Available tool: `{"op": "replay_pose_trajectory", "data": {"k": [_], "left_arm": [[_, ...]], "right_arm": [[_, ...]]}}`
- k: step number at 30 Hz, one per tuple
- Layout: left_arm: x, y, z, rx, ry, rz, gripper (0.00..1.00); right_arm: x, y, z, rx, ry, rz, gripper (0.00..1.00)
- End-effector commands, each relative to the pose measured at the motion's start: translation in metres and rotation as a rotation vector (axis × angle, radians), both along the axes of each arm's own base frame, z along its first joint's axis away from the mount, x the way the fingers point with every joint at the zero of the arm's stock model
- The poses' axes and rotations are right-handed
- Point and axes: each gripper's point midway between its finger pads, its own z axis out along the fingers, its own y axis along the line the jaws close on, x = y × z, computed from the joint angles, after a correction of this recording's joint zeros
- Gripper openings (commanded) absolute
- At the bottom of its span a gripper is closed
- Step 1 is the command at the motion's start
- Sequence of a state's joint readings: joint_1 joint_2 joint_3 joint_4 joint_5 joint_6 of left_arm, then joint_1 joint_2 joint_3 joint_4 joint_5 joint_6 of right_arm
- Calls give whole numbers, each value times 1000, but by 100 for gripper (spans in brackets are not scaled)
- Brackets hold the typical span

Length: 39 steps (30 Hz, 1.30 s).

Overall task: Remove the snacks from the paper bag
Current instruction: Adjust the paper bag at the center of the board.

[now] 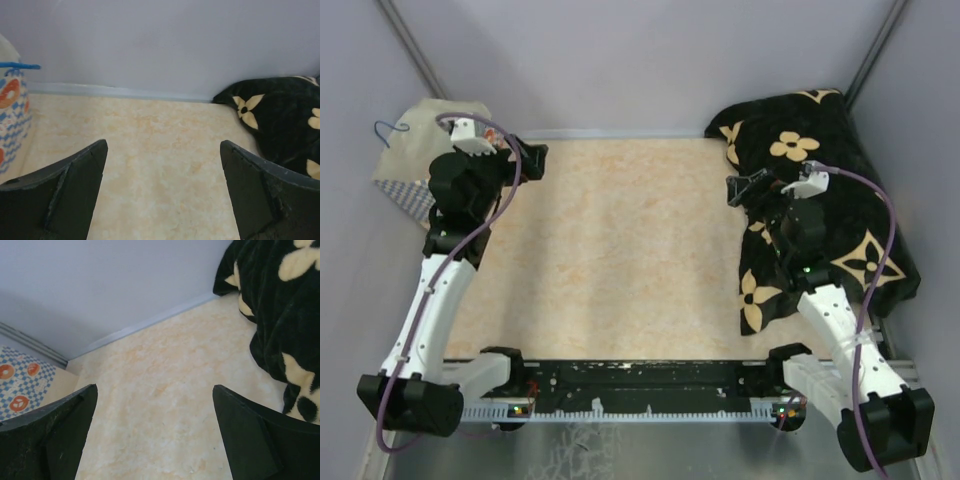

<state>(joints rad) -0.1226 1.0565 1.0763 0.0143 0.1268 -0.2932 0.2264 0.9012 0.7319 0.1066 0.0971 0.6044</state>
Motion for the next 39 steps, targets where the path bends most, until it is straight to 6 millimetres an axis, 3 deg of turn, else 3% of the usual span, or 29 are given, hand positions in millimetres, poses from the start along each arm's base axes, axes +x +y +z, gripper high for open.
{"op": "replay_pose_trajectory", "data": {"k": [1,5,9,12,16,20,26,34,39], "left_arm": [[2,32,12,124,66,161,100],[23,53,24,161,139,236,100],[46,80,48,162,170,282,100],[64,111,52,171,220,371,100],[95,150,42,184,263,455,98],[130,176,11,179,363,445,95],[171,163,-60,149,484,314,94],[177,144,-104,132,511,190,95],[171,150,-131,155,576,218,83]], "right_arm": [[-13,25,26,28,-132,151,99],[-19,32,30,37,-142,195,99],[-25,29,33,36,-138,186,99],[-29,26,36,28,-152,177,99],[-32,27,37,26,-164,187,99],[-33,30,37,13,-169,199,99],[-31,30,33,12,-162,194,99],[-23,33,18,5,-120,203,99],[-19,37,10,7,-92,216,99]]}}
